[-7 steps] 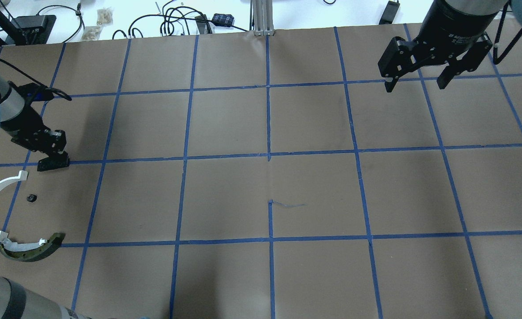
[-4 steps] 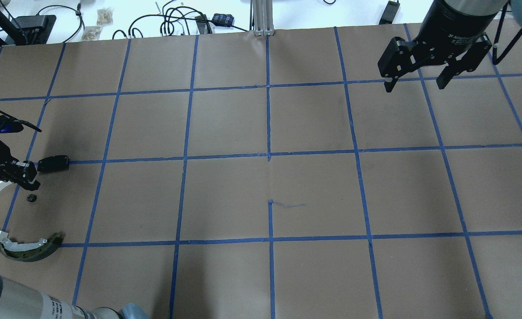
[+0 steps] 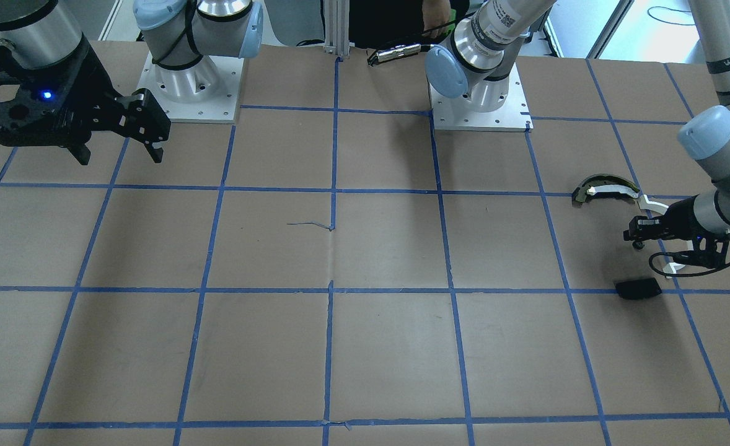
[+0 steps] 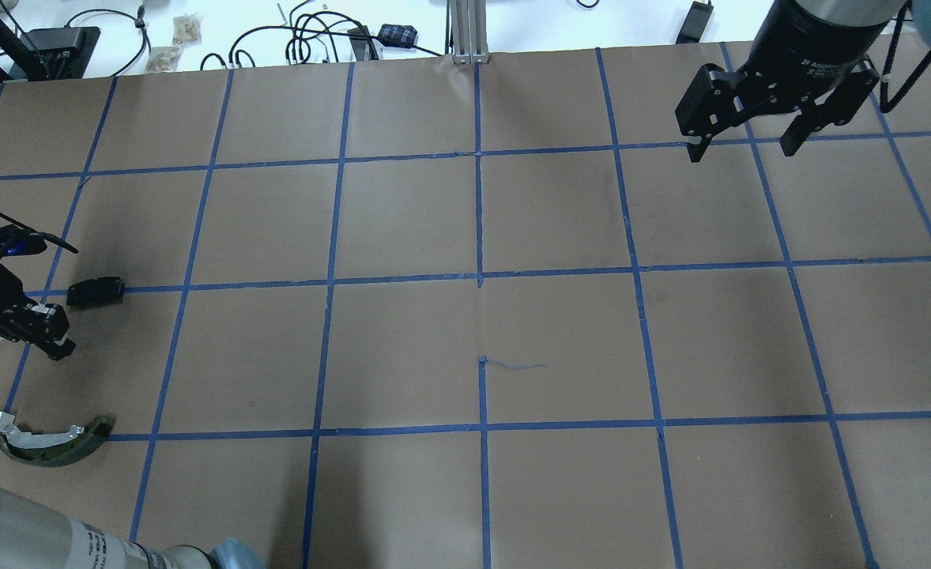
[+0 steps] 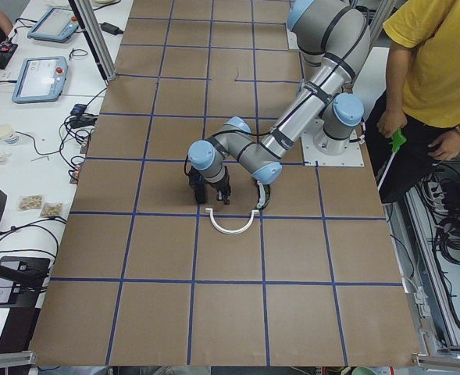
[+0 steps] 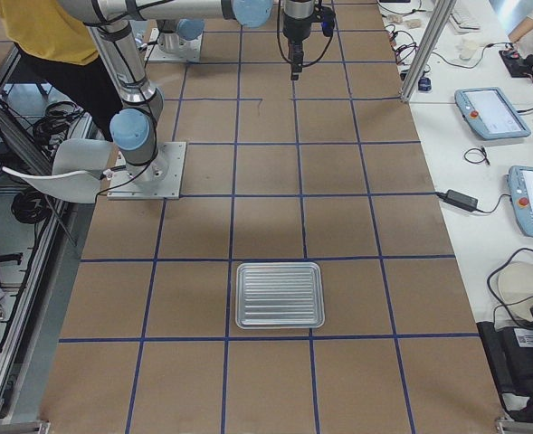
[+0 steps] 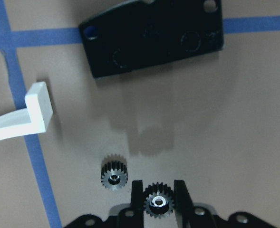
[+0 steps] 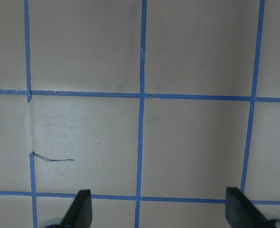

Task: Place bearing gear from tray to pile

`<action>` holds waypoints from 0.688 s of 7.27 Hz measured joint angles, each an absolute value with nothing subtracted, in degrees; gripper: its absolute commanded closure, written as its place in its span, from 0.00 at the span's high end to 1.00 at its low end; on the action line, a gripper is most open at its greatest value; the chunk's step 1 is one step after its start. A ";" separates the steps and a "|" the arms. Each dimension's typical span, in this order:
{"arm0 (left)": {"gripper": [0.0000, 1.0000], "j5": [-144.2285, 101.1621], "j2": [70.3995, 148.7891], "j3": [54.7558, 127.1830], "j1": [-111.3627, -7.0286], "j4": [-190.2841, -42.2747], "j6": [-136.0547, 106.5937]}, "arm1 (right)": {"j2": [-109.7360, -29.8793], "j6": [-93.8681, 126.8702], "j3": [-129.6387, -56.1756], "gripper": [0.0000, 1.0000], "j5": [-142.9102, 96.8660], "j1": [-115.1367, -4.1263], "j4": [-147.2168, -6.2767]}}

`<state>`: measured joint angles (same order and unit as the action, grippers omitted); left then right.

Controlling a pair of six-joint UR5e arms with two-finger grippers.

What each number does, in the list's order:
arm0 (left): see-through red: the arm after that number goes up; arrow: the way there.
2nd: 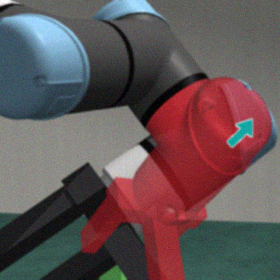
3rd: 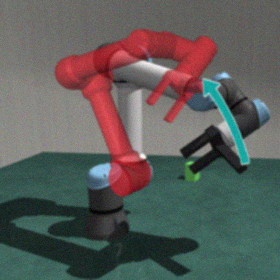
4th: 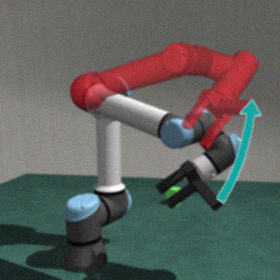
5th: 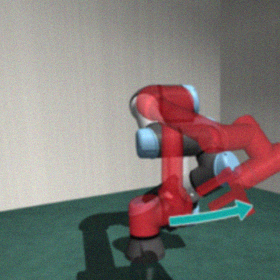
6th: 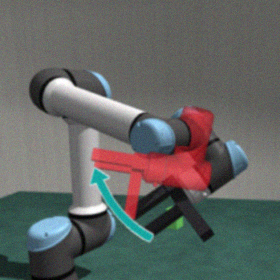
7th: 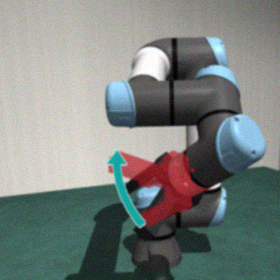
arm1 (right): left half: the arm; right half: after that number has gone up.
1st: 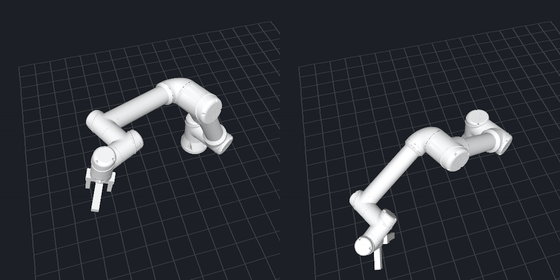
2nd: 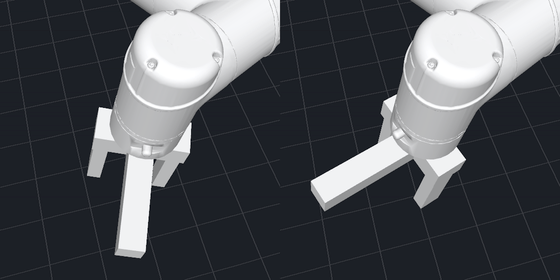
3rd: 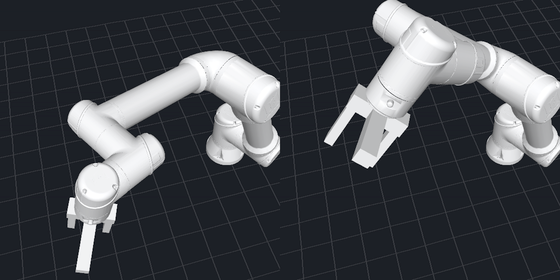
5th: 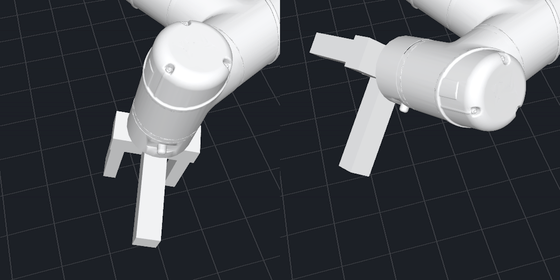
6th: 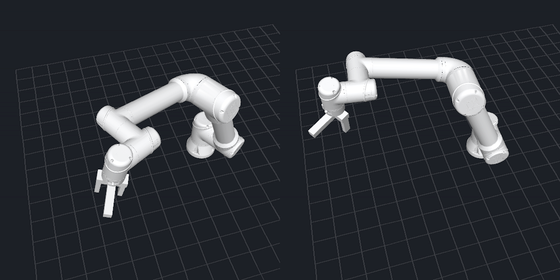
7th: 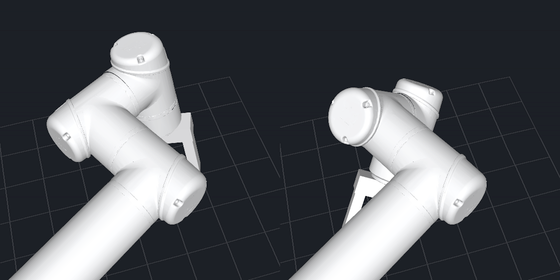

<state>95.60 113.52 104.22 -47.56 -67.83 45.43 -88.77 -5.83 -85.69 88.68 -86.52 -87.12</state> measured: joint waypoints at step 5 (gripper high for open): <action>0.50 98.03 115.06 103.77 -47.69 -66.54 44.66 | -88.71 -5.80 -85.87 1.00 88.76 -86.46 -87.52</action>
<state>98.03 115.06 103.77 -47.69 -66.54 44.66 -88.71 -5.80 -85.87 88.76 -86.46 -87.52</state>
